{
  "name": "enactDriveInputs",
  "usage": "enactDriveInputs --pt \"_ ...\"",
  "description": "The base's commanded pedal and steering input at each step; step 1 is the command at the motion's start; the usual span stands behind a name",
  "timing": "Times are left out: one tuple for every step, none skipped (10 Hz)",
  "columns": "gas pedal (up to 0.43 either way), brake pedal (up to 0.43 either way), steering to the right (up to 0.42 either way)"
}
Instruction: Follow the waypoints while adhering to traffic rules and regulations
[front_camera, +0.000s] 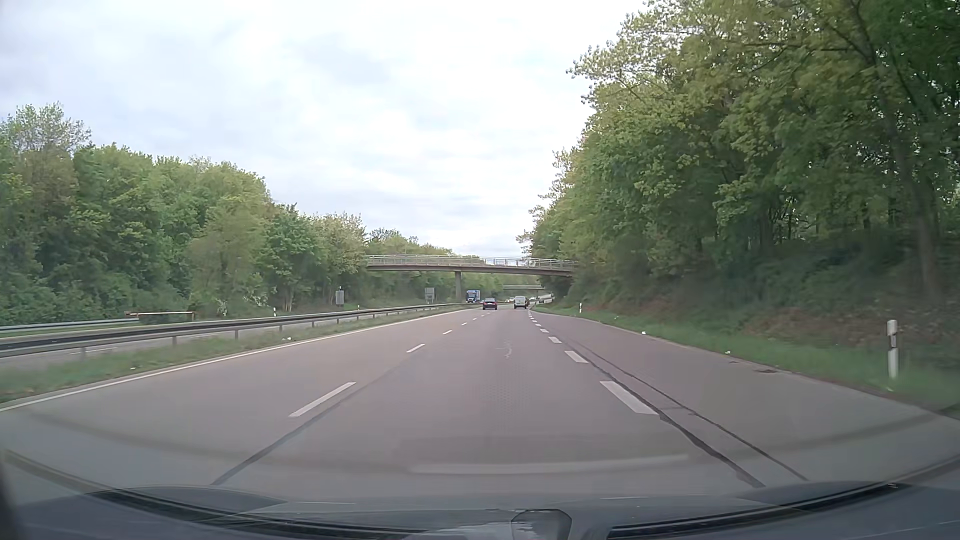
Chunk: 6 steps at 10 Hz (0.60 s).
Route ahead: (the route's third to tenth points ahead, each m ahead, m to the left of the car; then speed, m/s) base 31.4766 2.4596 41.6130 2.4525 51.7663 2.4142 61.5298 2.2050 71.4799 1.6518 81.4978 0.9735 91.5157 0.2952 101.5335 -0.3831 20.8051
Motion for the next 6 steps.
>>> enactDriveInputs --pt "0.110 0.000 0.002" --pt "0.110 0.000 0.002" --pt "0.110 0.000 0.002" --pt "0.110 0.000 0.002" --pt "0.110 0.000 0.002" --pt "0.110 0.000 0.002"
